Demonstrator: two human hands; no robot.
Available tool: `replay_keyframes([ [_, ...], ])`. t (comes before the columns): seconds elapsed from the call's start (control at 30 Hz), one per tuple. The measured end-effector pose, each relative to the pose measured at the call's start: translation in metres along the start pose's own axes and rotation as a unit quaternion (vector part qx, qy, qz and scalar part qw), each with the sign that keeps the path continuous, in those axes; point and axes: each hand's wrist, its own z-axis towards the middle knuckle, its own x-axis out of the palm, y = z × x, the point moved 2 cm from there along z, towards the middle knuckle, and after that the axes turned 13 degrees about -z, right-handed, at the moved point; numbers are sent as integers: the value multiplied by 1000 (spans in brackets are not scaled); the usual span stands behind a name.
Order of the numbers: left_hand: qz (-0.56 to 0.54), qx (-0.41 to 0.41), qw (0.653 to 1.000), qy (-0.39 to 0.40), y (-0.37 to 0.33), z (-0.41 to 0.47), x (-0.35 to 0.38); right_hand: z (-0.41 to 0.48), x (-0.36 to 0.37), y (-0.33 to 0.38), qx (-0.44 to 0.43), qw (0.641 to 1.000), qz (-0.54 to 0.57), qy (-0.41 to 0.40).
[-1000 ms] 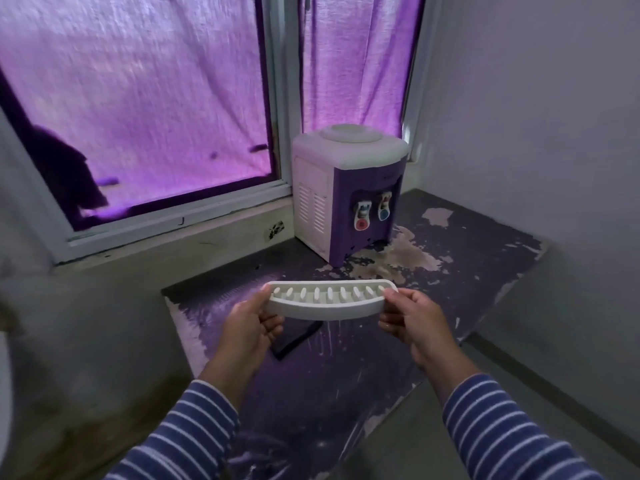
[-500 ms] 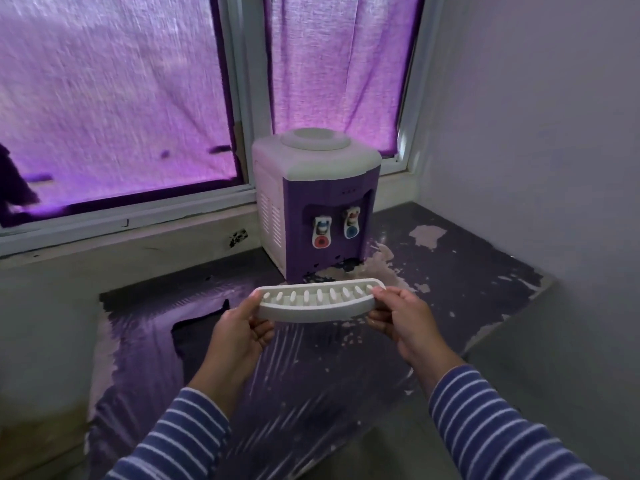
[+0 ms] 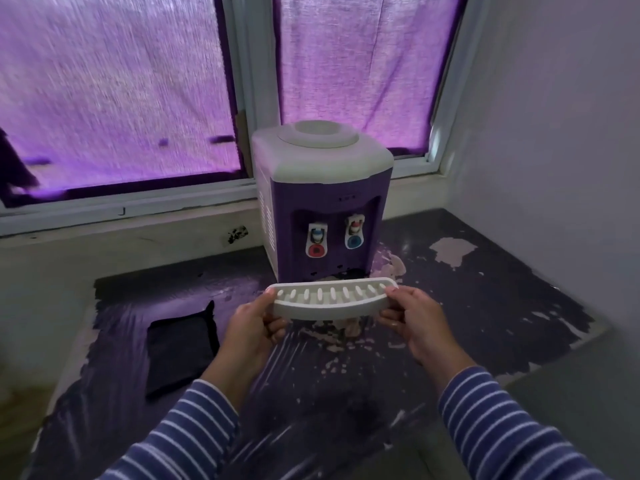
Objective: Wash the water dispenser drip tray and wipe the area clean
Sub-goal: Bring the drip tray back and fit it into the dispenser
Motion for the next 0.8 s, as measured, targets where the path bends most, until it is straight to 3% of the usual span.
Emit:
replay_keyframes([
  [0.37,37,-20,999,-7,22,60,30,78,-10,2,27,1000,12,2],
  [0.8,30,-12,996,-80,53,102,45,169,-12,-7,40,994,-12,101],
])
